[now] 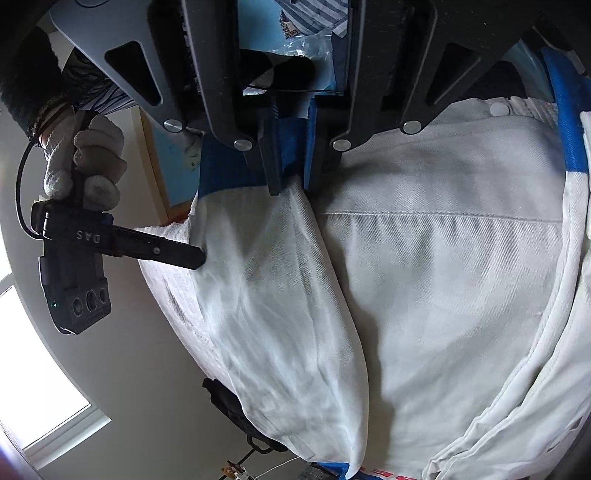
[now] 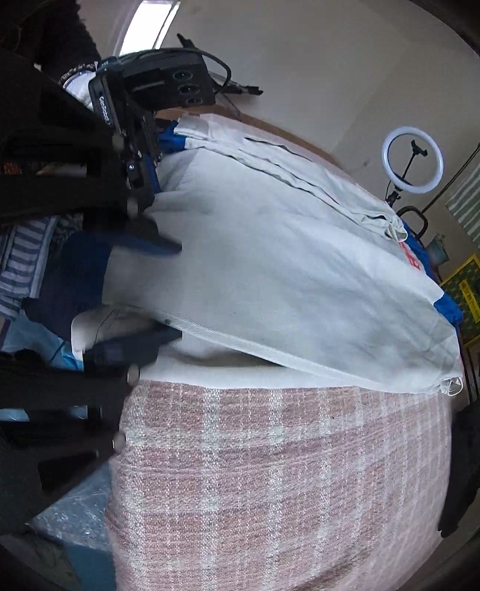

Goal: Fold large clothes

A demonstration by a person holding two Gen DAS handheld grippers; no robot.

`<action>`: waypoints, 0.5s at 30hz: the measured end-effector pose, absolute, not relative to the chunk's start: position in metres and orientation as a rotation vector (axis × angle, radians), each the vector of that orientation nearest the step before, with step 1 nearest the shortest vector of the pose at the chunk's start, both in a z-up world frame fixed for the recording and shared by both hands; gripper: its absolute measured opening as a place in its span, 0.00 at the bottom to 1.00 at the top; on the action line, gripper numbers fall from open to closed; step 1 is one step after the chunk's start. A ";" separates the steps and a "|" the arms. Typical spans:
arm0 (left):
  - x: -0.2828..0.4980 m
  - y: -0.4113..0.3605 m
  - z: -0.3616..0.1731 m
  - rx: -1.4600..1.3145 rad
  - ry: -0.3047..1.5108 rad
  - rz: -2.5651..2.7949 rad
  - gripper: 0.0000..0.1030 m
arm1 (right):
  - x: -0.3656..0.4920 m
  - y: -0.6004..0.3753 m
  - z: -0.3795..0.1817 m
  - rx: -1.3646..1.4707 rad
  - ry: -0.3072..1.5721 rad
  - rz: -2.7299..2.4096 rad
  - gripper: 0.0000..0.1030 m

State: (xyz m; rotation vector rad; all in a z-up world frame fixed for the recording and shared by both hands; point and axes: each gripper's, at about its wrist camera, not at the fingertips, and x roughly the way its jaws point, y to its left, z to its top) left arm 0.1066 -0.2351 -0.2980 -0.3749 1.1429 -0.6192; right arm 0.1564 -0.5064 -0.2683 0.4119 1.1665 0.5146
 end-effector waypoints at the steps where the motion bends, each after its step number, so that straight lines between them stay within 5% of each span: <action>1: 0.107 -0.236 -0.297 -0.382 1.146 -0.625 0.09 | 0.158 -0.506 -0.270 0.401 1.166 0.484 0.07; 15: 0.108 -0.242 -0.265 -0.271 1.123 -0.672 0.08 | 0.149 -0.504 -0.255 0.213 1.168 0.411 0.08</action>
